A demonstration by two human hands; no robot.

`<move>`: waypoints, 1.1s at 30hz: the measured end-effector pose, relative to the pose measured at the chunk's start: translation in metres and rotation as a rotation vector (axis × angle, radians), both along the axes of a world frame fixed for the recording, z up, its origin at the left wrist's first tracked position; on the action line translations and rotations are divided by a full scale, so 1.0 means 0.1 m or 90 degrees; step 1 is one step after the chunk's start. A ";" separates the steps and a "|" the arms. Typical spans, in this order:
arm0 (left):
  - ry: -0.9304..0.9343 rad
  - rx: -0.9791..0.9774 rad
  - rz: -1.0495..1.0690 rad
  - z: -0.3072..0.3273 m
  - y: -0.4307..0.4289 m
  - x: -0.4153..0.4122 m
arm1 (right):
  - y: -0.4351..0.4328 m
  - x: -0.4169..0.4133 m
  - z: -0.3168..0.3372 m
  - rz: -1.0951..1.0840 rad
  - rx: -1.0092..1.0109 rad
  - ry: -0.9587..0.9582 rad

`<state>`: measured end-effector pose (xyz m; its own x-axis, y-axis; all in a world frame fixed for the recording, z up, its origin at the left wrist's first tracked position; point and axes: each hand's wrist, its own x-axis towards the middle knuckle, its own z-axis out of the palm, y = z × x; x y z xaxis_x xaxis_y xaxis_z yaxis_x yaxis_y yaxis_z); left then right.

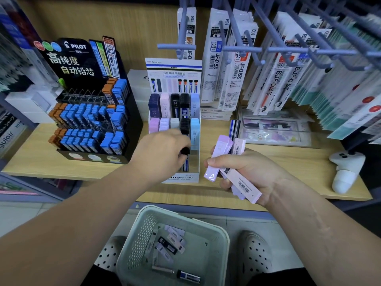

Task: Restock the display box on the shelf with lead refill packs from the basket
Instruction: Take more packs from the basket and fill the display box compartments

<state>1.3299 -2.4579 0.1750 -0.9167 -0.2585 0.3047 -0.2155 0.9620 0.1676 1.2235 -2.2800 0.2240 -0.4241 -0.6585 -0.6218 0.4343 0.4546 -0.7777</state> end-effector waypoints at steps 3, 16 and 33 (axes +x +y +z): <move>0.085 0.275 0.054 0.21 0.11 -0.01 | -0.01 0.05 0.04 0.025 -0.019 -0.028; 0.146 0.917 0.062 0.46 0.33 -0.11 | -0.11 0.20 0.06 0.156 -0.121 -0.092; 0.308 0.898 0.127 0.49 0.02 -0.03 | -0.10 0.05 0.05 -0.030 -0.111 -0.087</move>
<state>1.3273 -2.4562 0.2238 -0.7189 -0.6941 -0.0389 0.0253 -0.0820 0.9963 1.2283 -2.2898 0.2292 -0.3773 -0.7422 -0.5538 0.5584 0.2948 -0.7755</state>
